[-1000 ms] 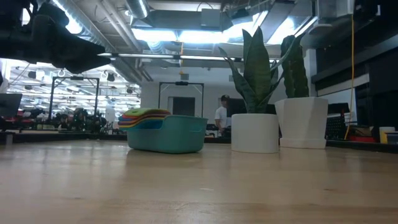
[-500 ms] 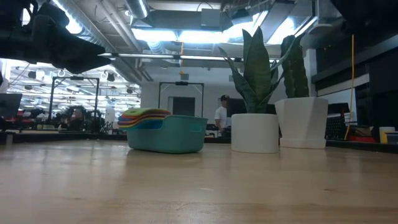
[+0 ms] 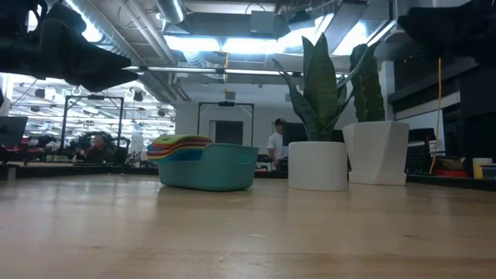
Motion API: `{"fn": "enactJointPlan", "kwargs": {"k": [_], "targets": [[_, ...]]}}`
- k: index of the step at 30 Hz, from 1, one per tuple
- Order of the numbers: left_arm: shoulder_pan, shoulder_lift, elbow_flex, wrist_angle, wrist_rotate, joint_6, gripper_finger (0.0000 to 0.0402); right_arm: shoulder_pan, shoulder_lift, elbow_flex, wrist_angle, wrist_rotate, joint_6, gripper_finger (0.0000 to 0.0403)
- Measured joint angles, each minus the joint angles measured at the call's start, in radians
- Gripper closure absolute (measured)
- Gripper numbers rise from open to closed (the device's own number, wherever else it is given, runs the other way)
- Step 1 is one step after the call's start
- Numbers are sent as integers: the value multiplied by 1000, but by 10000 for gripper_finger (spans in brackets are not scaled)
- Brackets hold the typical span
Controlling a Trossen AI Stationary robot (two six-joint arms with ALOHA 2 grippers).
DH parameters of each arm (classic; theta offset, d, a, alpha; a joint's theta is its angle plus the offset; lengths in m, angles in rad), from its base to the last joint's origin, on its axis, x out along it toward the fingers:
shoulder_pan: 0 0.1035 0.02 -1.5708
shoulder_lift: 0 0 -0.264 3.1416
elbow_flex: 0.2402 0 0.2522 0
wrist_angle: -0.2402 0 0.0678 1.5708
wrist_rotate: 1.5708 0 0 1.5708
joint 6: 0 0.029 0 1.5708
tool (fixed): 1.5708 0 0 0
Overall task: Nest measuring cups in basket
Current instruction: Return to Home Position
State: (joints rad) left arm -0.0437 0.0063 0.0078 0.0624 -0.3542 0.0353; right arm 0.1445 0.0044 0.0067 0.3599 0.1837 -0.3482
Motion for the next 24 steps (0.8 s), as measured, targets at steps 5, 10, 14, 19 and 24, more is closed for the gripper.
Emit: {"fn": "enactJointPlan", "kwargs": {"k": [5, 10, 14, 19, 24], "targets": [[0, 0, 0, 0, 0, 0, 62, -66, 0, 0, -10, 0, -50, 227], [0, 0, 0, 0, 0, 0, 62, -126, 0, 1, -79, -1, -47, 227], [0, 0, 0, 0, 0, 0, 62, -150, 0, 1, -147, -3, 15, 227], [0, 0, 0, 0, 0, 0, 62, -156, 0, 1, -225, -46, 92, 227], [0, 0, 0, 0, 0, 0, 62, -156, 0, 2, -295, -80, 170, 227]]}}
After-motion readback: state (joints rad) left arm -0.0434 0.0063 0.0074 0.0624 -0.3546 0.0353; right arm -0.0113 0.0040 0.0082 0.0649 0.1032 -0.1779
